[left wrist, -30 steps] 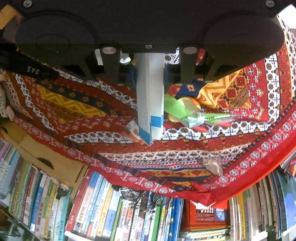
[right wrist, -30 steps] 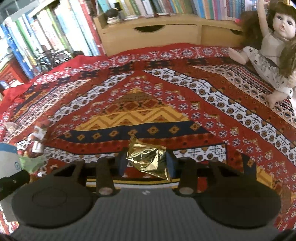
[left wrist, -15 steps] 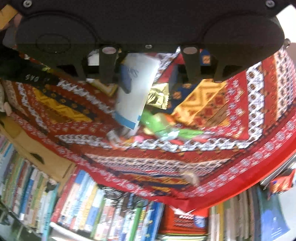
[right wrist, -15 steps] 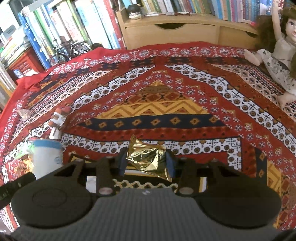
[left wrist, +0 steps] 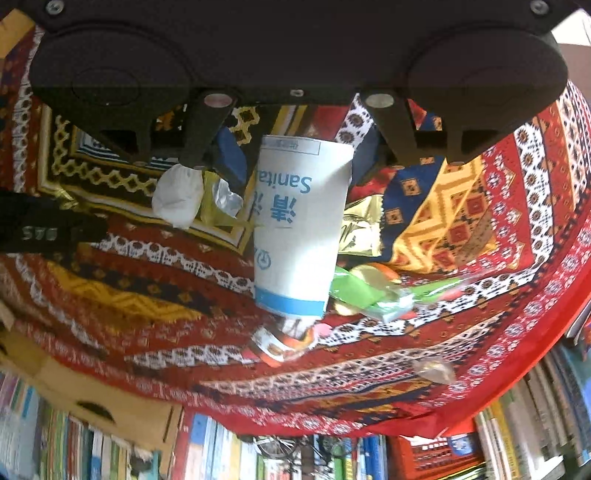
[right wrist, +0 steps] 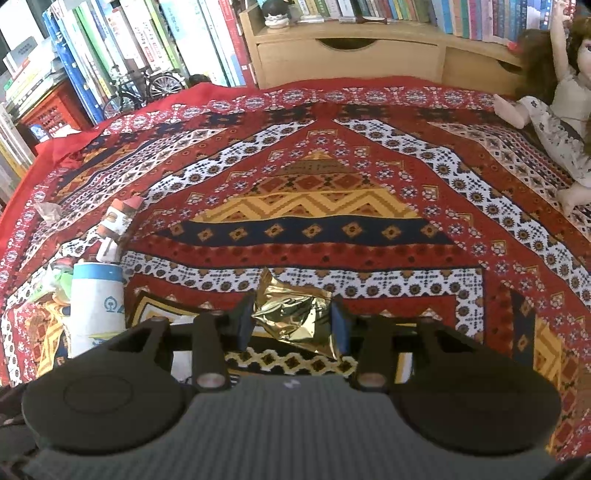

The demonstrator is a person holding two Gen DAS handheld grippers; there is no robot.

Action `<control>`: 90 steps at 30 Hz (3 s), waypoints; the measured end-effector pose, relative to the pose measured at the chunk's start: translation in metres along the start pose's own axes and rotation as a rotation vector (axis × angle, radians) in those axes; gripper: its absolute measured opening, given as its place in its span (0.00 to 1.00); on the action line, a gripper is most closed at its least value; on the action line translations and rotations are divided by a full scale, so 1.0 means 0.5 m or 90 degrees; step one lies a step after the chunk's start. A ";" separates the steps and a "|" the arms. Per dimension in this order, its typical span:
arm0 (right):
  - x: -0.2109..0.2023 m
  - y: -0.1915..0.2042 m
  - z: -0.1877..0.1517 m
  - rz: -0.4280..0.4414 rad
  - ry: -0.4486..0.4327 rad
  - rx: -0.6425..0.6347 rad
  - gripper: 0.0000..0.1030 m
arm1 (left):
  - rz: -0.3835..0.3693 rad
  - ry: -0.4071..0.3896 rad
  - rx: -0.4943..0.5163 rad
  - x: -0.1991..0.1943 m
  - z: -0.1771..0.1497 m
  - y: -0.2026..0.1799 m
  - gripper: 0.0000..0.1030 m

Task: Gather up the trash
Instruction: 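Lift the white bottle with the left tool while the right holds the gold foil, then carry the white bottle and gold foil off the table over the black bin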

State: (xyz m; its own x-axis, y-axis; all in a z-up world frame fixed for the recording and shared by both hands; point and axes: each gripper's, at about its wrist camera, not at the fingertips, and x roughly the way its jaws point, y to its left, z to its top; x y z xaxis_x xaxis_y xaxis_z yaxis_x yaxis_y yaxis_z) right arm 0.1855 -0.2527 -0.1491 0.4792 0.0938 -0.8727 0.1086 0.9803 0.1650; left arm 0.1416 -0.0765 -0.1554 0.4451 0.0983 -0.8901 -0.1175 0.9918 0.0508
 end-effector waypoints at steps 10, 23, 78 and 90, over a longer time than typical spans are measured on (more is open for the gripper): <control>0.014 -0.025 0.001 -0.013 0.011 0.025 0.47 | -0.010 0.007 0.005 0.033 0.025 -0.013 0.38; -0.002 -0.017 0.000 -0.008 -0.002 0.025 0.47 | -0.014 -0.047 -0.047 -0.042 0.031 0.024 0.28; -0.303 0.261 -0.434 0.054 -0.038 -0.088 0.47 | -0.030 -0.046 -0.087 -0.313 -0.422 0.427 0.29; -0.279 0.371 -0.552 0.132 0.065 -0.210 0.47 | -0.046 0.102 -0.109 -0.267 -0.556 0.499 0.29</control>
State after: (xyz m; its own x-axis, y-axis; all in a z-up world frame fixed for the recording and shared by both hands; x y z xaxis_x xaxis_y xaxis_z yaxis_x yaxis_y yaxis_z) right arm -0.1019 -0.0361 -0.1237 0.3703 0.2962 -0.8804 -0.2750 0.9403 0.2007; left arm -0.1939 0.1353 -0.1497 0.3136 0.0003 -0.9496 -0.2451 0.9661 -0.0806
